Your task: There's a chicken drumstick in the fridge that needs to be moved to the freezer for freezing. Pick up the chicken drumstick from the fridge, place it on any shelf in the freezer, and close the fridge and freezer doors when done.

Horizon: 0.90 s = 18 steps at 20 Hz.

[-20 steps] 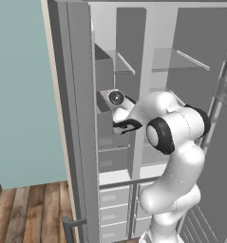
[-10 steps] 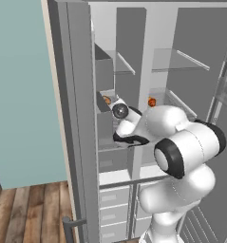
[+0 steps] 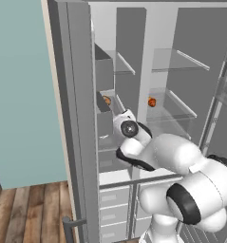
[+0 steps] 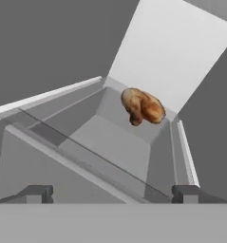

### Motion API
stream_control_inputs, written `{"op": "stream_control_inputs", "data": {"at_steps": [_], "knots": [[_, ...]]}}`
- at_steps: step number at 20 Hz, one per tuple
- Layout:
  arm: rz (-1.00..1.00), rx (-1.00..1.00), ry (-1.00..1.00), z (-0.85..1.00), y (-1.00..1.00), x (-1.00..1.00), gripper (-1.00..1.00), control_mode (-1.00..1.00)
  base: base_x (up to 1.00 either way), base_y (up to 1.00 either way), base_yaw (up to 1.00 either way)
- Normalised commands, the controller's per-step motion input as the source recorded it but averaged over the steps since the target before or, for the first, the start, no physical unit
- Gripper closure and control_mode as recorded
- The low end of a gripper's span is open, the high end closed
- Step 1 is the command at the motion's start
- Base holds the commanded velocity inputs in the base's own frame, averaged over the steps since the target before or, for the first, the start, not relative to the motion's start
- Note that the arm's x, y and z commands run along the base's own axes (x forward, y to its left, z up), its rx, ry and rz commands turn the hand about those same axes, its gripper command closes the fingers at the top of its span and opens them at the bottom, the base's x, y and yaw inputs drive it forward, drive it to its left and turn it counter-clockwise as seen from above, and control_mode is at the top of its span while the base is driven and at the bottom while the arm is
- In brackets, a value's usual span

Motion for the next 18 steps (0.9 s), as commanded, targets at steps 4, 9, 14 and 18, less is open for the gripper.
{"op": "stream_control_inputs", "data": {"at_steps": [4,9,14,18], "knots": [[-0.01,0.15,0.04,0.76,-0.25,-0.47,-1.00,-1.00,0.00,0.00,0.00],[0.00,0.15,0.06,0.89,-0.22,-0.47,-1.00,-1.00,0.00,0.00,0.00],[-0.01,0.04,0.08,0.90,-0.04,-0.49,-1.00,-1.00,0.00,0.00,0.00],[-0.05,0.00,0.16,0.71,0.00,-0.58,-1.00,-1.00,0.00,0.00,0.00]]}}
